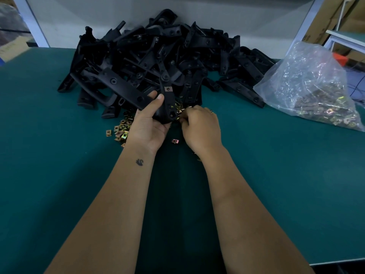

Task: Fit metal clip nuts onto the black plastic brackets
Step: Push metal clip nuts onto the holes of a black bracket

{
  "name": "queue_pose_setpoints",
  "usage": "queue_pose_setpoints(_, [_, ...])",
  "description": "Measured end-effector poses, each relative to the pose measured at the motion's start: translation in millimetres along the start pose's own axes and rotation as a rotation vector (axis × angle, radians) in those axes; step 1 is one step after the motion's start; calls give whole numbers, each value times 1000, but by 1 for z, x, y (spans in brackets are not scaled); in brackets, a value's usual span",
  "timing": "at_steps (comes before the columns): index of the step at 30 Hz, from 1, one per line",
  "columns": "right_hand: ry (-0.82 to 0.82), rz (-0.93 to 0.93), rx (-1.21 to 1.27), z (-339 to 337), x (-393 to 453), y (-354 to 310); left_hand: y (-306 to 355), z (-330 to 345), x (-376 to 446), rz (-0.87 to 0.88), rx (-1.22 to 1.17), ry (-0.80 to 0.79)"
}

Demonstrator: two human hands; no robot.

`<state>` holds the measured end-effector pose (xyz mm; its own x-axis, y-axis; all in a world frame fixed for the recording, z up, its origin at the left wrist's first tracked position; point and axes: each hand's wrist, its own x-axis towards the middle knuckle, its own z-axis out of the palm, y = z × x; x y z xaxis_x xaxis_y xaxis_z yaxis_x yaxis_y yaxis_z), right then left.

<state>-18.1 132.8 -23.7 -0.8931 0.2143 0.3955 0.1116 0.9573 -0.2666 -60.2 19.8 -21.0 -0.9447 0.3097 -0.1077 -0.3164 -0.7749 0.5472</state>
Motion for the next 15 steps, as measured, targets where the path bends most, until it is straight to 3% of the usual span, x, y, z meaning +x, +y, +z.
queue_pose_setpoints(8, [117,318,766,-11,1,-4,1,0,0,0,-11,38])
queue_pose_setpoints(15, [199,329,1058,-14,3,-5,1,2,1,11,-11,29])
